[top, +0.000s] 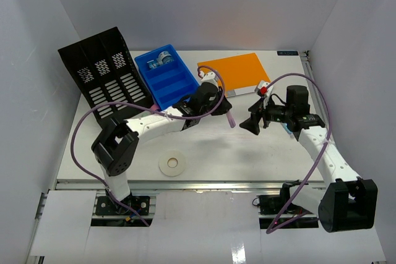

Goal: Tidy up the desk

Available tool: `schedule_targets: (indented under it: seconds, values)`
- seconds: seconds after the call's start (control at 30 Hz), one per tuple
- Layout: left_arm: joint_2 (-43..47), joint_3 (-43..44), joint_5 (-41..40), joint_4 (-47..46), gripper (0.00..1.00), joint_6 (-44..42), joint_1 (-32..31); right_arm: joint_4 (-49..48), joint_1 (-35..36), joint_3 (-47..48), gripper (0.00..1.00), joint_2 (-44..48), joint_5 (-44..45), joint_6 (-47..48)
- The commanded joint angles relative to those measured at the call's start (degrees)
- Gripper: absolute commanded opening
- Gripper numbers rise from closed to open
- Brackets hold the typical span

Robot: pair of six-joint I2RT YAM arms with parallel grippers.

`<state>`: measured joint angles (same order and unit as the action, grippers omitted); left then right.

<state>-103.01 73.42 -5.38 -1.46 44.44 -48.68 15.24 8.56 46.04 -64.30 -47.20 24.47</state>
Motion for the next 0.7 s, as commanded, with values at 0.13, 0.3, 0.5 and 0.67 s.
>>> schedule_targets:
  seconds: [0.13, 0.3, 0.5, 0.67]
  values:
    - [7.9, 9.1, -13.0, 17.0, 0.0, -20.9, 11.8, 2.6, -3.7, 1.1, 0.9, 3.2, -6.7, 4.9]
    - [1.9, 18.3, -22.6, 18.5, 0.0, -33.2, 16.9, 2.6, -4.1, 1.0, 0.9, 2.7, -6.6, 5.0]
    - [-8.8, 29.1, -29.2, 14.9, 0.0, -44.5, 21.1, 2.6, -4.4, 0.8, 0.9, 2.1, -6.1, 5.2]
    - [-18.1, 36.1, -32.5, 12.1, 0.0, -54.8, 22.2, 2.6, -4.7, 0.8, 0.9, 1.8, -6.0, 5.2]
